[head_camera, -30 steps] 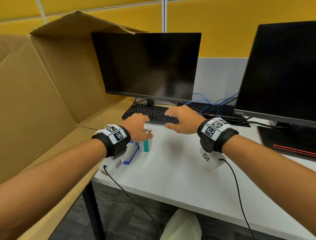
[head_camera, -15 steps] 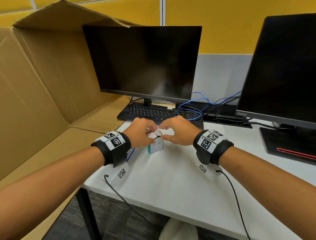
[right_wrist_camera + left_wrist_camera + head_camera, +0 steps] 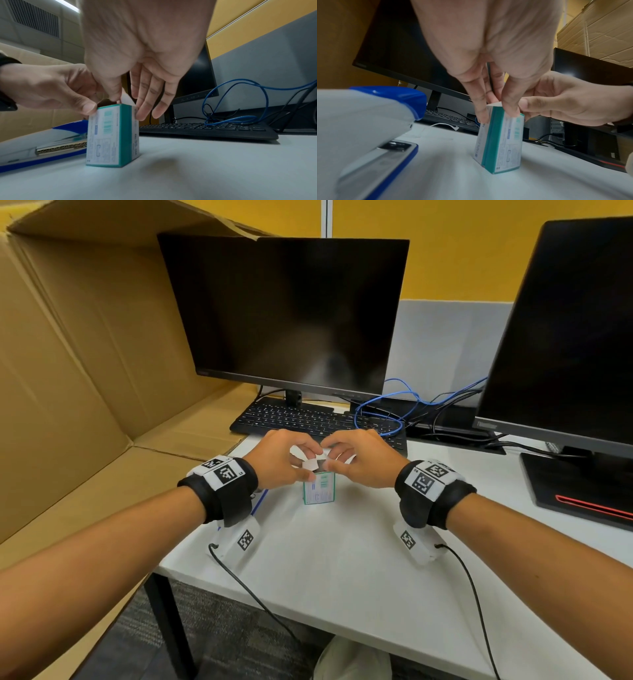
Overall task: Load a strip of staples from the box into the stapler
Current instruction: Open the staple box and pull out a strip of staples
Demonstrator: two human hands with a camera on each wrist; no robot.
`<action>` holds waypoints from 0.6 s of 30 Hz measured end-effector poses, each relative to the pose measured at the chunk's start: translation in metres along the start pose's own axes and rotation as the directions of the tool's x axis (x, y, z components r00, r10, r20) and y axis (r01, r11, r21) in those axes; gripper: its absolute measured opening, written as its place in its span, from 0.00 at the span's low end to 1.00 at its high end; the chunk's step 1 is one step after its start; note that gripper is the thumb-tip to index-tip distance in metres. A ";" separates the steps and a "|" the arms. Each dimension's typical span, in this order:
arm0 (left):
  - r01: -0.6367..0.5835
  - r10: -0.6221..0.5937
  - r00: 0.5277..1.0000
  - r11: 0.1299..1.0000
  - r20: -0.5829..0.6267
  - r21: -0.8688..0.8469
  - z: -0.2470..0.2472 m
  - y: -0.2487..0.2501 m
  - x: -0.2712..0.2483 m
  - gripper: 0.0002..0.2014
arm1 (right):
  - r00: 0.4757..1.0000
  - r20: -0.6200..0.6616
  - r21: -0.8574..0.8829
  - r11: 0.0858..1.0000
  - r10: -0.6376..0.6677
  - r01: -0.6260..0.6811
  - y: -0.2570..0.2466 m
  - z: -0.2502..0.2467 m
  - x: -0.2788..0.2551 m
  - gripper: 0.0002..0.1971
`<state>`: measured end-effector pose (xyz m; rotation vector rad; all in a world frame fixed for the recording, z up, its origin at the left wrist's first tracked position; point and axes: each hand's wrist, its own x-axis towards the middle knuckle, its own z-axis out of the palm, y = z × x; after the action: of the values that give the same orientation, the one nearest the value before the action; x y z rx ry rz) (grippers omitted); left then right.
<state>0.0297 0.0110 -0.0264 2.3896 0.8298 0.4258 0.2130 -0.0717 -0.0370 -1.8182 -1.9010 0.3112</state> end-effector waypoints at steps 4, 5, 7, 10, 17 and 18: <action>-0.031 0.030 0.999 0.999 -0.010 -0.021 -0.001 -0.005 -0.001 0.19 | 1.000 -0.001 -0.034 0.999 -0.030 0.030 0.000 0.004 -0.002 0.16; -0.037 0.037 0.999 0.999 -0.013 -0.023 -0.002 -0.006 -0.001 0.17 | 0.999 0.011 -0.052 0.997 -0.050 0.050 -0.001 0.005 -0.002 0.16; -0.039 0.039 0.999 0.999 -0.019 -0.016 -0.002 -0.009 -0.002 0.13 | 0.997 0.038 -0.079 0.994 -0.072 0.075 -0.005 0.005 0.001 0.16; -0.020 0.019 1.000 0.999 -0.022 -0.027 0.000 -0.011 -0.002 0.13 | 0.993 0.096 -0.189 0.978 -0.070 0.087 -0.009 0.004 0.011 0.15; 0.012 -0.013 1.000 0.997 -0.009 -0.077 -0.001 -0.011 -0.001 0.24 | 0.934 0.356 -0.355 0.918 -0.039 0.174 -0.023 -0.014 0.038 0.11; 0.013 -0.013 1.000 0.997 -0.007 -0.080 0.000 -0.010 0.000 0.25 | 0.921 0.390 -0.358 0.917 -0.024 0.176 -0.024 -0.014 0.042 0.11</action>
<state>0.0246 0.0176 -0.0323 2.3094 0.8157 0.4540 0.1994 -0.0351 -0.0053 -2.0077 -2.4651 0.2793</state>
